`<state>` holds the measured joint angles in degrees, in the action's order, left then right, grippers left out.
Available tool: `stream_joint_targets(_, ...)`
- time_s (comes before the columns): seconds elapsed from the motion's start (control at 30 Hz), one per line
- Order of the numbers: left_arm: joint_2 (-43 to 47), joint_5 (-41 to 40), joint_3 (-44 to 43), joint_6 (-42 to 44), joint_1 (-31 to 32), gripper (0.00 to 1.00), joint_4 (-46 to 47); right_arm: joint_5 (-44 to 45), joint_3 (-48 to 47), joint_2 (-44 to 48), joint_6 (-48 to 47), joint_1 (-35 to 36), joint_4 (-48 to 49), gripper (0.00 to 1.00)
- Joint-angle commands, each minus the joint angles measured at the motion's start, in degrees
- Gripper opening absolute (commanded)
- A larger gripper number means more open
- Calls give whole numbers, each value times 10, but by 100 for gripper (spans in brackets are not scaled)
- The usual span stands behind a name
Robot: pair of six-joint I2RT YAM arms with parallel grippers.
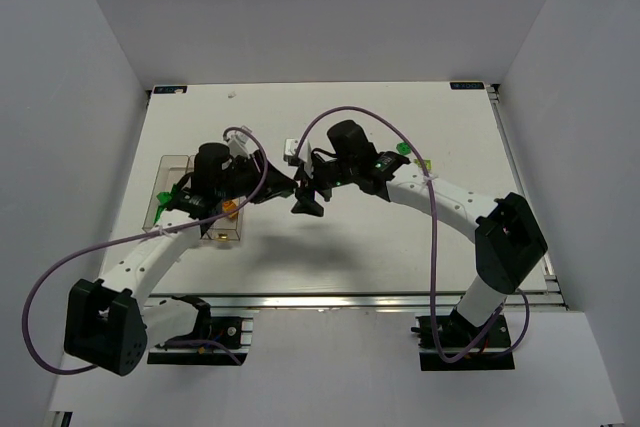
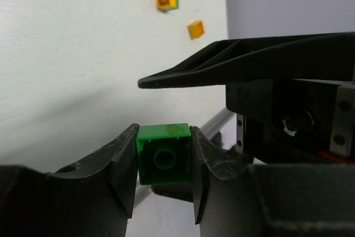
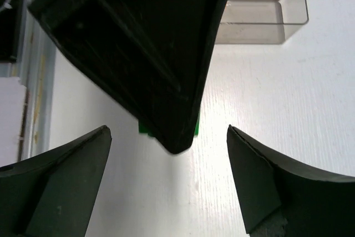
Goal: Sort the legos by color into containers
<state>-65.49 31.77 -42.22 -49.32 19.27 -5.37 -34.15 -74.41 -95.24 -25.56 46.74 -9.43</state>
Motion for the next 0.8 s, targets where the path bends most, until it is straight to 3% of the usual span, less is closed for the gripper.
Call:
stream_joint_targets(0.0, -6, -57, -59, 76, -1, 9, -104, 36, 3, 18, -24, -1, -12, 89)
stream_joint_targets(0.17, -22, -148, -119, 144, -21, 7, -225, 50, 33, 41, -40, -9, -15, 90)
stream_joint_targets(0.37, -39, -272, -168, 188, -96, 5, -328, 53, 61, 69, -58, -26, -25, 88)
stream_joint_targets(0.47, -50, -340, -193, 207, -140, 5, -349, 45, 72, 81, -63, -35, -35, 71)
stream_joint_targets(0.6, -87, -441, -222, 225, -191, 5, -356, 35, 81, 96, -62, -50, -42, 26)
stream_joint_targets(0.77, -148, -501, -232, 228, -241, 5, -334, 44, 107, 124, -49, -74, -36, 21)
